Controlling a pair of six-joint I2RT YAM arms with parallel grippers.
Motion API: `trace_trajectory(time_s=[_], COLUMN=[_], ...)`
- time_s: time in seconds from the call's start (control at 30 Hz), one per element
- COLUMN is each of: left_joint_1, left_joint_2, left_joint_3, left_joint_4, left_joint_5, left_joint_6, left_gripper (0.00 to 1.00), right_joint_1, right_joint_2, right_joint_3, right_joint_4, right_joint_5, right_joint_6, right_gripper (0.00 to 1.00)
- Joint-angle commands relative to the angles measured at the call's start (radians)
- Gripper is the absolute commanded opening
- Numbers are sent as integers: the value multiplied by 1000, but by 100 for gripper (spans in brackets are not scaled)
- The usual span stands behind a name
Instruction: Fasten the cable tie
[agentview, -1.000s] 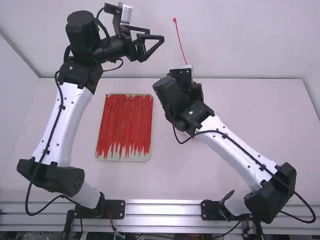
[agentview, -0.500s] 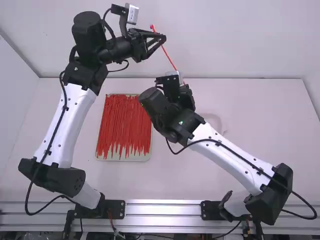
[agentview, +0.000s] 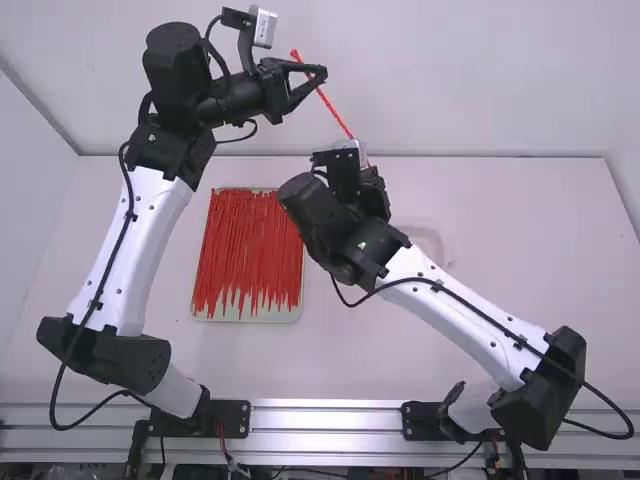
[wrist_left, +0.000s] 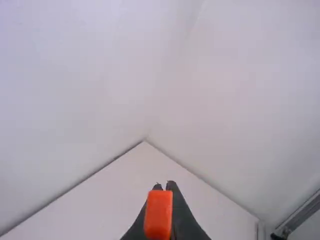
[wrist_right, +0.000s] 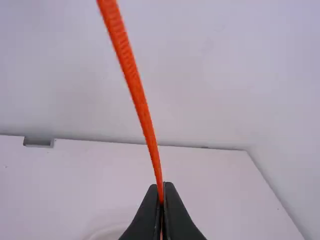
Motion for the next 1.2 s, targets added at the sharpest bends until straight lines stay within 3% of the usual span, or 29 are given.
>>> trace_trajectory(time_s=[0.0,0.1,0.17,0.2,0.27,0.5,0.7,0.87,1.13,1.17], left_joint_1=[4,5,5,5,16,79,122,121,123,125], left_joint_2=[-6,-6,-6,-6,-6,-6,-6,-6,-6,-6], left_joint_3=[19,19,19,19,19,19,19,19,19,19], left_joint_4=[17,21,16,16,9,0,-37,-71,-81,-81], left_joint_5=[10,2,-33,-40,-79,-93,-13,114,343,383], left_joint_6=[1,2,29,35,56,61,127,203,298,299], left_gripper=[2,2,2,2,2,2,2,2,2,2], right_joint_1=[-1,-1,0,2,25,138,224,184,-91,-168], right_joint_2=[-24,-24,-26,-26,-40,-140,-286,-388,-480,-484], right_joint_3=[41,41,41,41,41,41,41,41,38,38], right_joint_4=[2,3,-3,-5,-28,-81,-106,-98,-84,-80], right_joint_5=[-4,-60,-103,-110,-145,-211,-368,-546,-981,-1134], right_joint_6=[-3,-26,-27,-27,-26,-32,-157,-248,-391,-444], right_gripper=[2,25,53,55,71,98,99,99,99,99])
